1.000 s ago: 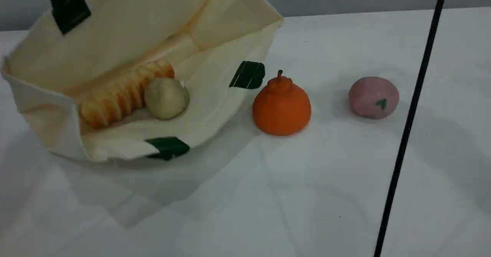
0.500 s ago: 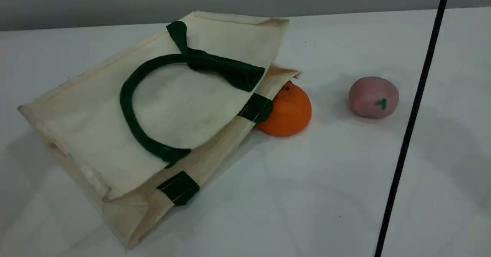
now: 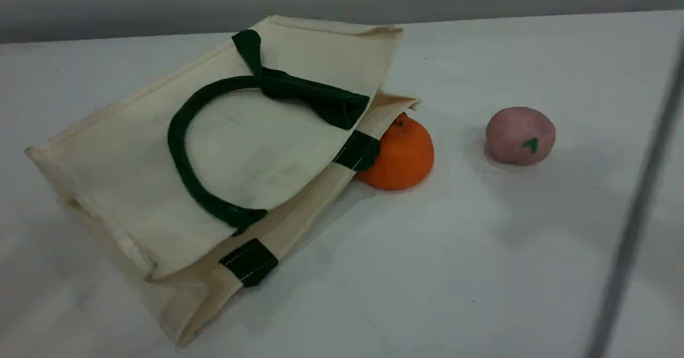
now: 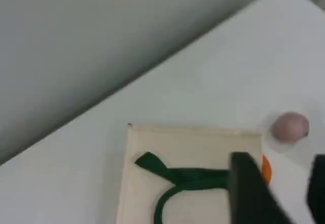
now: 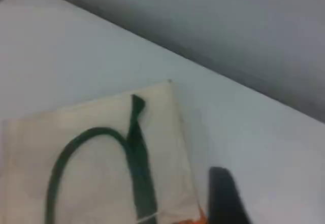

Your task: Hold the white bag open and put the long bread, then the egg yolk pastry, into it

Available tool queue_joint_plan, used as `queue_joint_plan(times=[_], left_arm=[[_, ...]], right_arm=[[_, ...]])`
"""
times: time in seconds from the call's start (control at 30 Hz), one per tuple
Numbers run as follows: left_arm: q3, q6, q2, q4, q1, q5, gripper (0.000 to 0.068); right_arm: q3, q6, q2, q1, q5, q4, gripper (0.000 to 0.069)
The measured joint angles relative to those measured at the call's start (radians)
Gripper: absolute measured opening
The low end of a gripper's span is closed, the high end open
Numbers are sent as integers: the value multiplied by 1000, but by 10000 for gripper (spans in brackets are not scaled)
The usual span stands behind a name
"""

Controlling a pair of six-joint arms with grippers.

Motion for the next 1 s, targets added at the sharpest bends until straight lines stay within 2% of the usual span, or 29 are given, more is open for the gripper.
queue_joint_plan(times=[0.13,0.2,0.33,0.43,0.57,0.67,0.8,0.87,1.0], left_arm=[[1,-85,-103,78,0,0,59],[5,-113,-157,110,0,0,19],[54,-163,-283,169,0,-1,4],[133,-165,-389,176,0,-2,4],[265,-165,-545,193,0,-1,4],[359,-165,-657,242,0,-1,13],[469,-165,-798,271,0,-2,71],[518,-165,-866,276,0,-2,127],[621,-165,-976,274,0,-2,298]], right_arm=[[0,12,-138,0,98,11,113],[0,13,-205,0,146,26,39],[0,31,-338,0,227,26,10],[0,61,-443,0,292,26,10],[0,105,-559,0,297,22,12],[6,166,-636,0,295,-23,44],[71,235,-721,0,295,-116,164],[117,243,-769,0,294,-159,261],[233,294,-848,0,293,-234,465]])
